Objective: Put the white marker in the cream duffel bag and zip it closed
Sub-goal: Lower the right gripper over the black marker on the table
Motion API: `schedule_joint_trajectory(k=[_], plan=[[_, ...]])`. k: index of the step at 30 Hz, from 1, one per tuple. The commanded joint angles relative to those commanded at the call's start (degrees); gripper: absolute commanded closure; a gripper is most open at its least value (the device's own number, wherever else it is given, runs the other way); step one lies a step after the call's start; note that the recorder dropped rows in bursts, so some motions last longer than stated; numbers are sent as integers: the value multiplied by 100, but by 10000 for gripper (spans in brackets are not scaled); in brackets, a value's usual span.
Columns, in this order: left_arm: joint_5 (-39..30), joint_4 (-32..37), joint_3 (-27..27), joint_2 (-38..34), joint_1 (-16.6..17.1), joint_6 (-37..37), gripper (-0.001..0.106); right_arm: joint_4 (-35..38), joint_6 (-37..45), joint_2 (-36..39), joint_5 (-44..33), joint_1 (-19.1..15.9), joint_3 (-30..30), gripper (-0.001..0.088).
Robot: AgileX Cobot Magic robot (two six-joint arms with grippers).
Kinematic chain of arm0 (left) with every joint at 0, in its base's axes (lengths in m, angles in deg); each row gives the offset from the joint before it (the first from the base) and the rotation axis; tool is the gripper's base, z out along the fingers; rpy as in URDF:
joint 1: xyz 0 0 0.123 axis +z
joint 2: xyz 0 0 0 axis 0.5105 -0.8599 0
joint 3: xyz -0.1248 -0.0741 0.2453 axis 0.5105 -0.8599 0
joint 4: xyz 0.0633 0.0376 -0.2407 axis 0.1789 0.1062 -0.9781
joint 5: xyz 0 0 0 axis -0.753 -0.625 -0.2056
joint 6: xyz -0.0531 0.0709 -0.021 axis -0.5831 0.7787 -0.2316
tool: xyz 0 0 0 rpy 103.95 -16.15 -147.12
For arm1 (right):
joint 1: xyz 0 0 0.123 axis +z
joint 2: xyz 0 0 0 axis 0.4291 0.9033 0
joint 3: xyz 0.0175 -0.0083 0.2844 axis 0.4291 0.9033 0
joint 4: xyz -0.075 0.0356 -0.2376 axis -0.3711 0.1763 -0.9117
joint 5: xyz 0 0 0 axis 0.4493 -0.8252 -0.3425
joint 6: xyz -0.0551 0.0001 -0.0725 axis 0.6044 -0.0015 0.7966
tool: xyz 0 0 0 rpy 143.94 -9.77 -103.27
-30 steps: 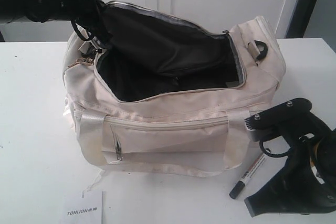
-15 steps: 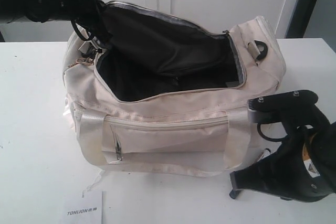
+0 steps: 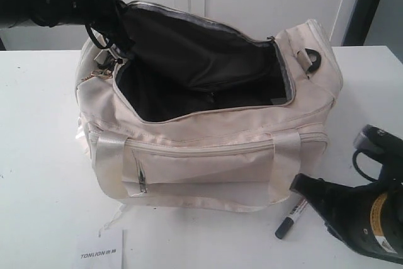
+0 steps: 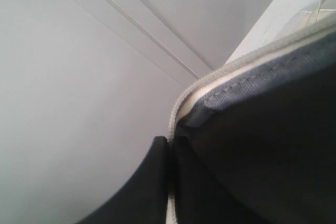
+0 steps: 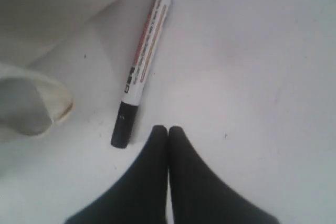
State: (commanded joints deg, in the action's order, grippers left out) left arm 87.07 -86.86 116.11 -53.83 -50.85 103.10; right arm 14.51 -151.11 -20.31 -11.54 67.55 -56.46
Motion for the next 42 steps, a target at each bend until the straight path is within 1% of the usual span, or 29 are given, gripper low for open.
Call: schedule_joint_trajectory(k=[4, 8, 15, 17, 21, 25, 26, 29, 33, 42], plan=[[0, 0, 0, 0, 0, 0, 1053, -223, -240, 38, 389, 0, 11, 868], [0, 0, 0, 0, 0, 0, 1053, -422, -823, 308, 404, 0, 11, 868], [0, 0, 0, 0, 0, 0, 1053, -432, -837, 969, 588, 0, -212, 857], [0, 0, 0, 0, 0, 0, 1053, -436, -837, 1118, 588, 0, -288, 818], [0, 0, 0, 0, 0, 0, 1053, -460, -837, 1382, 700, 0, -360, 691], [0, 0, 0, 0, 0, 0, 1053, -460, -837, 1677, 714, 0, -386, 601], [0, 0, 0, 0, 0, 0, 1053, -460, -837, 1731, 696, 0, -403, 591], [0, 0, 0, 0, 0, 0, 1053, -525, -837, 1953, 696, 0, -645, 589], [0, 0, 0, 0, 0, 0, 1053, -605, -837, 2169, 686, 0, -801, 589], [0, 0, 0, 0, 0, 0, 1053, -605, -837, 2539, 697, 0, -824, 588]])
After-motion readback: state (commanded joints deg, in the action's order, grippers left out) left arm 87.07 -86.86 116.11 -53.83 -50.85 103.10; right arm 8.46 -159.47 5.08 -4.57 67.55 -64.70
